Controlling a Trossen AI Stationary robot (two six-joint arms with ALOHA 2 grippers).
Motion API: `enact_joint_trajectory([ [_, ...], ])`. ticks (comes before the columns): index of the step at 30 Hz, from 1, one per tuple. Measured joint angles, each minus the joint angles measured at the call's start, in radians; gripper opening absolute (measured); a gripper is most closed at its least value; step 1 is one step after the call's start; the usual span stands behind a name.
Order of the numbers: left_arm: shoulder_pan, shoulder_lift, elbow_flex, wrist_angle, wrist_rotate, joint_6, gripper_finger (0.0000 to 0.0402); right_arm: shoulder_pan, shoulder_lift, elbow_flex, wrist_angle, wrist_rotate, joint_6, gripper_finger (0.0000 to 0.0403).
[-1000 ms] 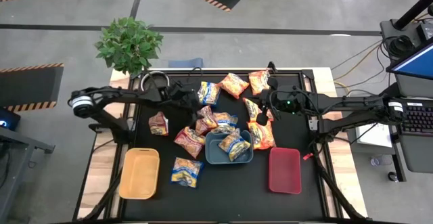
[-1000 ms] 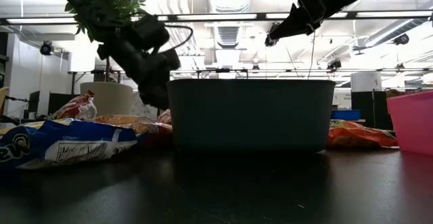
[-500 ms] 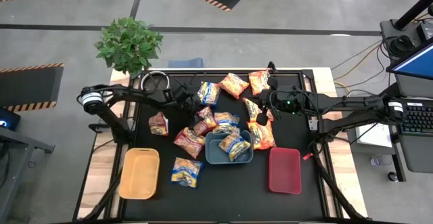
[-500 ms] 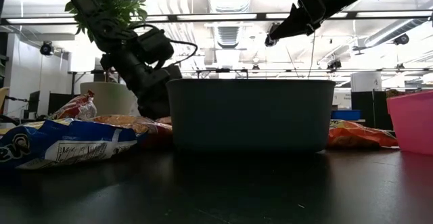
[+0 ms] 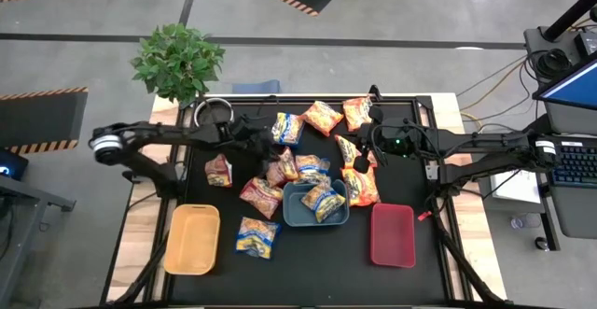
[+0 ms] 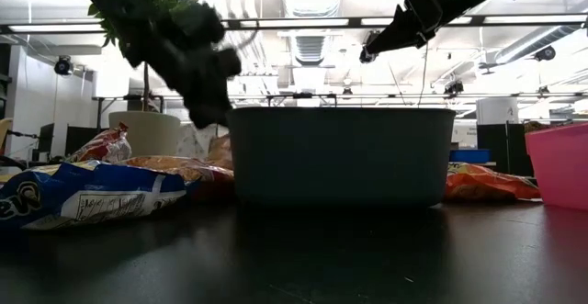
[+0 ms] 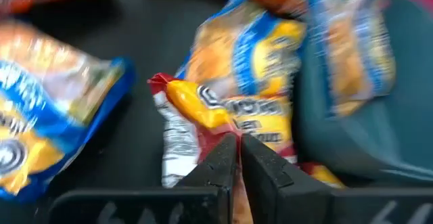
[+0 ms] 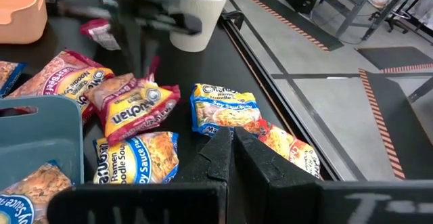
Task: Sort Maruchan noodles
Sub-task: Put the top right red noodle pack into the yellow bin
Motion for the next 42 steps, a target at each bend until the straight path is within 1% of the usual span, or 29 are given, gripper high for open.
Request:
enact_joint_trajectory([
  [3, -0.052, -0.09, 0.033, -0.056, -0.012, 0.013, 0.0001, 0.0, 0.0, 0.0, 0.0, 0.0, 0.0, 0.0009],
  [5, -0.098, -0.146, 0.063, -0.107, -0.071, 0.033, 0.0001, 0.0, 0.0, 0.0, 0.0, 0.0, 0.0, 0.0009],
  [7, -0.147, -0.19, 0.096, -0.17, -0.154, 0.058, 0.0, 0.0, 0.0, 0.0, 0.001, 0.0, 0.0, 0.0009],
  [9, -0.19, -0.215, 0.122, -0.22, -0.228, 0.067, 0.0, 0.0, 0.0, 0.0, 0.001, 0.0, 0.0, 0.0009],
  [11, -0.212, -0.225, 0.127, -0.239, -0.274, 0.053, 0.0, 0.0, 0.0, 0.0, 0.001, 0.0, 0.0, 0.0009],
  [14, -0.213, -0.218, 0.127, -0.239, -0.284, -0.019, 0.0005, 0.0, 0.0, 0.0, 0.001, 0.0, 0.0, 0.0009],
  [16, -0.205, -0.205, 0.127, -0.26, -0.284, -0.047, 0.0019, 0.0, 0.0, 0.0, 0.001, 0.0, 0.0, 0.0009],
  [19, -0.198, -0.176, 0.127, -0.269, -0.287, -0.052, 0.0057, 0.0, 0.0, 0.0, 0.001, 0.0, 0.0, 0.0009],
  [24, -0.175, -0.103, 0.126, -0.262, -0.289, -0.048, 0.0148, 0.0, 0.0, 0.0, 0.001, 0.0, 0.003, 0.0009],
  [28, -0.149, -0.026, 0.126, -0.26, -0.301, 0.007, 0.0223, 0.0, 0.0, 0.0, 0.0, 0.0, 0.009, 0.0009],
  [31, -0.123, 0.033, 0.125, -0.238, -0.318, 0.043, 0.0264, 0.0, 0.0, 0.0, -0.002, -0.001, 0.019, 0.0009],
  [33, -0.102, 0.071, 0.125, -0.21, -0.312, 0.065, 0.0277, 0.0, 0.0, 0.0, -0.013, -0.001, 0.024, 0.0009],
  [35, -0.081, 0.106, 0.125, -0.186, -0.303, 0.082, 0.028, 0.0, 0.0, 0.0, -0.027, -0.001, 0.035, 0.0009],
  [38, -0.044, 0.148, 0.125, -0.18, -0.267, 0.107, 0.0273, 0.0, 0.0, 0.0, -0.04, -0.001, 0.053, 0.0009],
  [42, 0.005, 0.189, 0.125, -0.167, -0.219, 0.129, 0.0253, 0.0, 0.0, 0.0, -0.053, -0.001, 0.079, 0.0009],
])
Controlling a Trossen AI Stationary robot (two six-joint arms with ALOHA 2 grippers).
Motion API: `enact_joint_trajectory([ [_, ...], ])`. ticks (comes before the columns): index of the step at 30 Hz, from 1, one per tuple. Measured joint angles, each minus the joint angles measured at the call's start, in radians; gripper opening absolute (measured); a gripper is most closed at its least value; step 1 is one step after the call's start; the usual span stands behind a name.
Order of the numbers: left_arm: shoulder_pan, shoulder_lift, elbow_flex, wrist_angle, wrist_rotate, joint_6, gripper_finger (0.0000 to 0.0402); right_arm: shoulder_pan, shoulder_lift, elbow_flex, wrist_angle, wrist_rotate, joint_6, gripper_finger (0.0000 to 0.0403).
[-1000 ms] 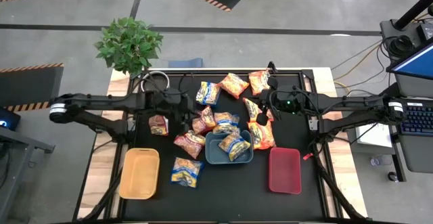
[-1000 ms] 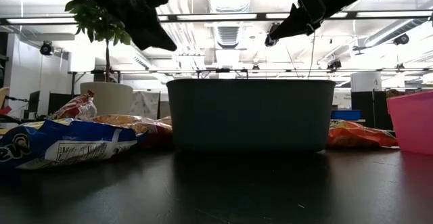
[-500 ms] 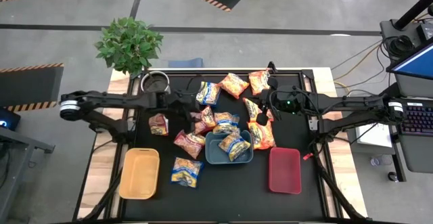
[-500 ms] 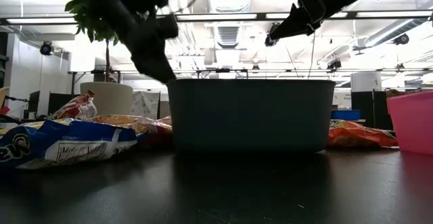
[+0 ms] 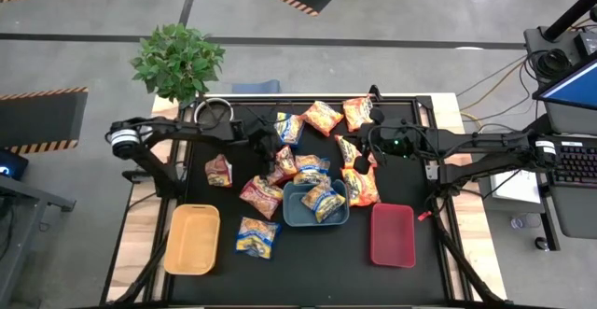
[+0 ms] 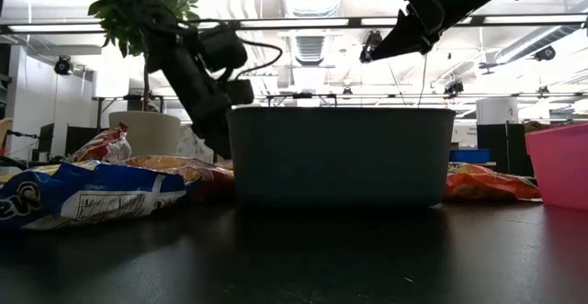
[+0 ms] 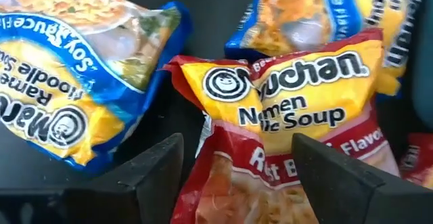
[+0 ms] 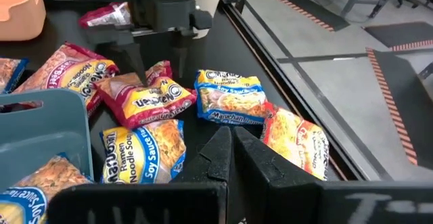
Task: Sort Maruchan noodles
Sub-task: Put the top right red noodle pack into the yellow bin
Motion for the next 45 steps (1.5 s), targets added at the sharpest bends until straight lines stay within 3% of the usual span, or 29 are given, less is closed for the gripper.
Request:
enact_joint_trajectory([
  [7, 0.023, 0.052, 0.002, 0.017, 0.054, 0.06, 0.0191, 0.0, 0.0, -0.024, 0.0, -0.002, 0.045, 0.0009],
  [16, 0.023, 0.04, 0.002, 0.017, 0.049, 0.11, 0.0015, 0.0, 0.0, -0.049, 0.001, -0.002, 0.102, 0.0009],
  [24, 0.001, -0.034, -0.002, 0.001, 0.038, 0.175, 0.0001, 0.002, 0.0, -0.056, 0.001, -0.022, 0.134, 0.0009],
  [35, -0.078, -0.279, -0.002, 0.007, 0.022, 0.214, 0.0, 0.002, 0.0, -0.056, 0.001, -0.025, 0.14, 0.0009],
  [42, -0.202, -0.46, 0.028, -0.005, 0.007, 0.182, 0.0, 0.002, 0.0, -0.056, 0.008, -0.025, 0.116, 0.0009],
  [45, -0.295, -0.514, 0.093, -0.09, -0.049, 0.159, 0.0, 0.002, 0.0, -0.056, 0.012, -0.024, 0.104, 0.0009],
])
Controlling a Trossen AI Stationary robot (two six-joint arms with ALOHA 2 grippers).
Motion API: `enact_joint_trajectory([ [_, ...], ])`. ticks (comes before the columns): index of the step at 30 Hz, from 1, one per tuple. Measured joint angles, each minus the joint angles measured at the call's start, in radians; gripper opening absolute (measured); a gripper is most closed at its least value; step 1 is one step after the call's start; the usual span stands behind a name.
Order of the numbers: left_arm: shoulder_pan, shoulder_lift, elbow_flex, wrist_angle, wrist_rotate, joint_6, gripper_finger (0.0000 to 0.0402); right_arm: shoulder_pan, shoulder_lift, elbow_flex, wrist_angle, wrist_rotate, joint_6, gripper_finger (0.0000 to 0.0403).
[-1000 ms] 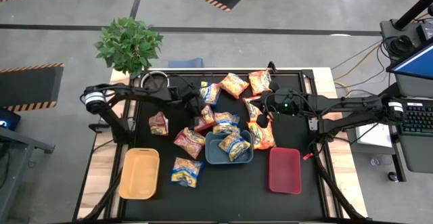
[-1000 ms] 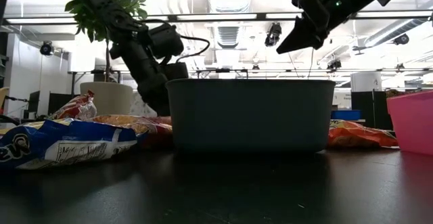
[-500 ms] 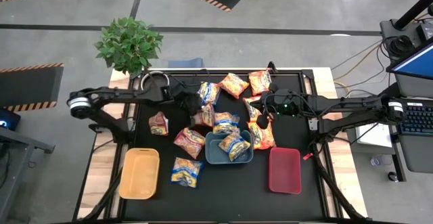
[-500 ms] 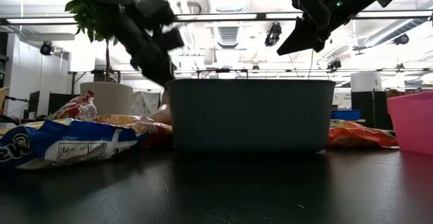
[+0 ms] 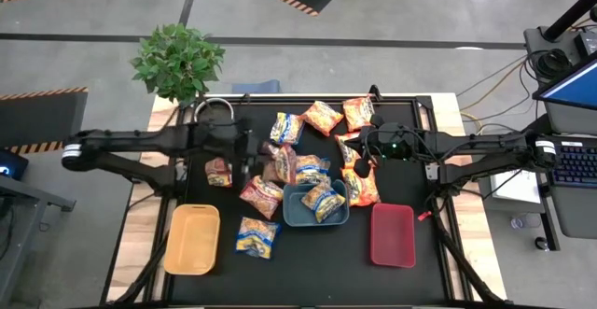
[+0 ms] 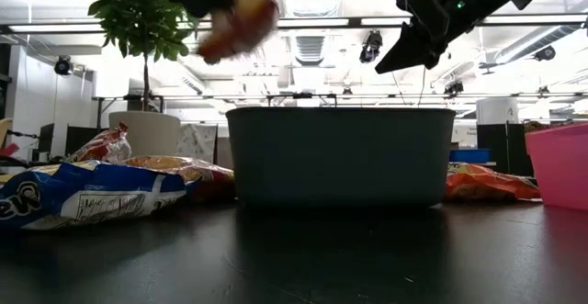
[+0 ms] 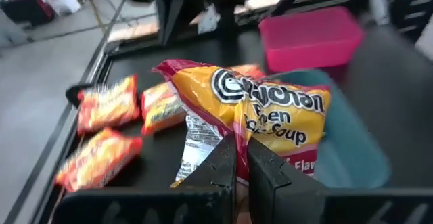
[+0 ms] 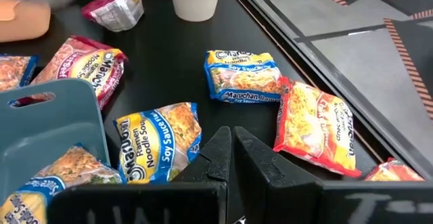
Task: Sort Maruchan noodles
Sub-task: Put the top right red noodle pack into the yellow bin
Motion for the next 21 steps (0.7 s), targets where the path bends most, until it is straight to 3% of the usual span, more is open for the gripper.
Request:
enact_joint_trajectory([
  [5, -0.203, -0.013, 0.18, -0.319, -0.236, -0.066, 0.0, 0.0, 0.0, 0.0, 0.012, 0.0, -0.034, 0.0009],
  [9, -0.348, 0.017, 0.319, -0.628, -0.353, -0.26, 0.0, 0.0, 0.0, 0.0, 0.029, 0.0, -0.058, 0.0009],
  [15, -0.515, 0.066, 0.381, -0.99, -0.382, -0.661, 0.0, 0.0, 0.0, 0.0, 0.058, 0.0, -0.099, 0.0009],
  [21, -0.643, 0.104, 0.371, -1.165, -0.332, -0.912, 0.0, 0.0, 0.0, 0.0, 0.103, 0.0, -0.14, 0.0009],
])
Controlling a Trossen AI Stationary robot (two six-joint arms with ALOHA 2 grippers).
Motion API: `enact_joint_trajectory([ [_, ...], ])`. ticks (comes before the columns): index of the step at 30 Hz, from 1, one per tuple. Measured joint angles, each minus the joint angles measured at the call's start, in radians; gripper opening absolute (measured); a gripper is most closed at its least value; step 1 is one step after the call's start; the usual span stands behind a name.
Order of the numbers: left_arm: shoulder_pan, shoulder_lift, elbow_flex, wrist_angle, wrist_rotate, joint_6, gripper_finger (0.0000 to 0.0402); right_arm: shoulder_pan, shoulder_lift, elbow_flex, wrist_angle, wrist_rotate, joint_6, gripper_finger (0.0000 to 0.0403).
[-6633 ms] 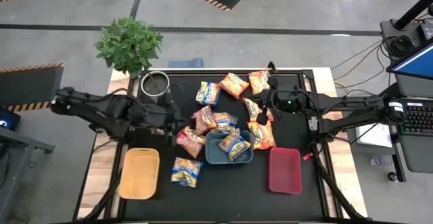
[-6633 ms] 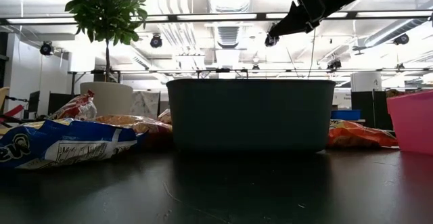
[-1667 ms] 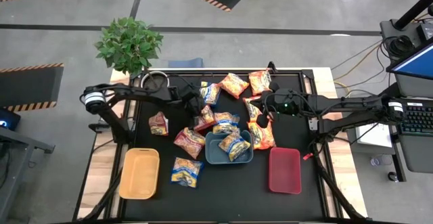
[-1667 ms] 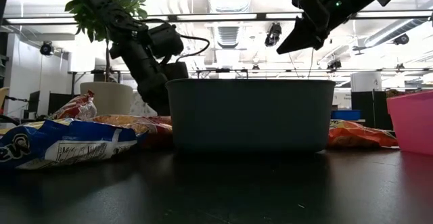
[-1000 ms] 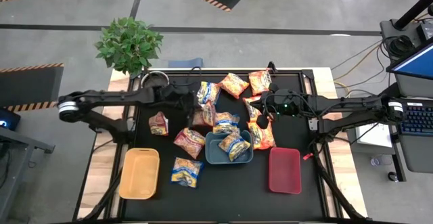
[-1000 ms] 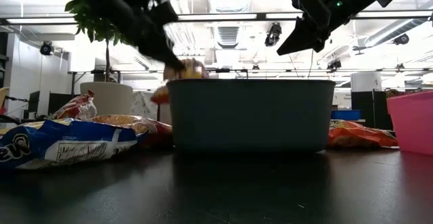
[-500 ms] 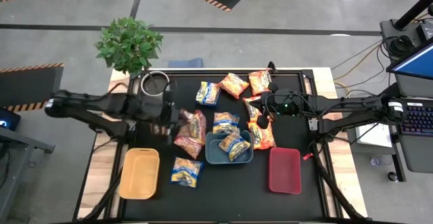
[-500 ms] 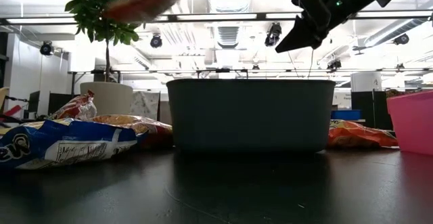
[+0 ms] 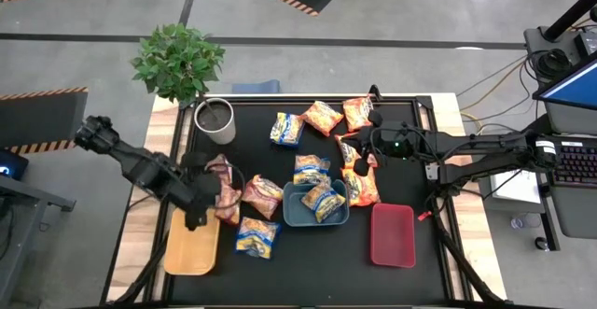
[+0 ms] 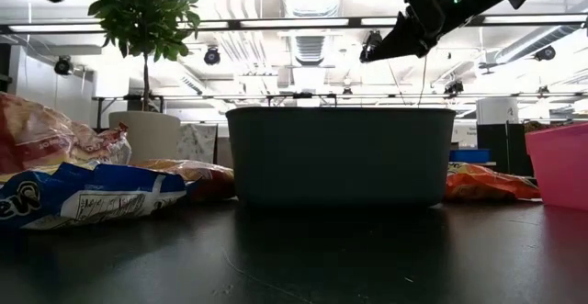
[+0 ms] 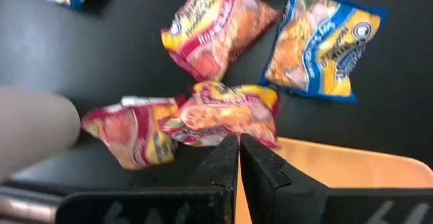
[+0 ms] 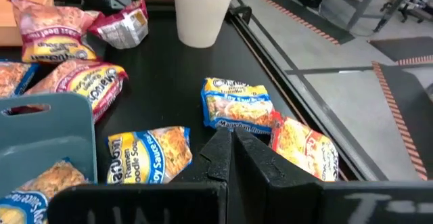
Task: Sort Maruchan noodles
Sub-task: Put the top right red noodle pack into the yellow bin, then put the top red noodle pack into the yellow bin
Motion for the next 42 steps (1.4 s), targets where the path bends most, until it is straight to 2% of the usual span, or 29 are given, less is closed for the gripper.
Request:
enact_joint_trajectory([
  [5, -0.06, 0.002, 0.0, -0.01, 0.0, -0.14, 0.0, 0.0, 0.0, 0.0, 0.039, 0.0, -0.032, 0.0009],
  [10, -0.066, 0.007, 0.0, -0.007, 0.0, -0.295, 0.0, -0.001, 0.0, 0.0, 0.052, 0.0, -0.06, 0.0009],
  [15, -0.058, 0.016, -0.008, 0.004, -0.08, -0.642, 0.0001, 0.0, 0.0, 0.0, 0.056, 0.0, -0.074, 0.0009],
  [18, -0.051, 0.012, -0.031, 0.036, -0.073, -0.783, 0.0015, 0.0, 0.0, 0.0, 0.061, 0.0, -0.086, 0.0009],
  [22, -0.051, -0.004, -0.1, 0.058, -0.084, -0.954, 0.0057, 0.0, 0.0, 0.0, 0.073, 0.0, -0.097, 0.0009],
  [26, -0.051, -0.01, -0.202, 0.11, -0.099, -1.098, 0.0119, 0.0, 0.0, 0.0, 0.073, 0.0, -0.099, 0.0009],
  [34, -0.039, -0.012, -0.395, 0.236, -0.098, -1.244, 0.0247, 0.0, -0.004, 0.0, 0.073, 0.0, -0.112, 0.0009],
  [38, -0.029, -0.015, -0.449, 0.317, -0.106, -1.24, 0.0275, 0.0, -0.009, 0.0, 0.074, 0.0, -0.116, 0.0009],
  [42, -0.013, -0.015, -0.492, 0.37, -0.106, -1.234, 0.0276, 0.0, -0.015, 0.0, 0.074, 0.0, -0.122, 0.0009],
])
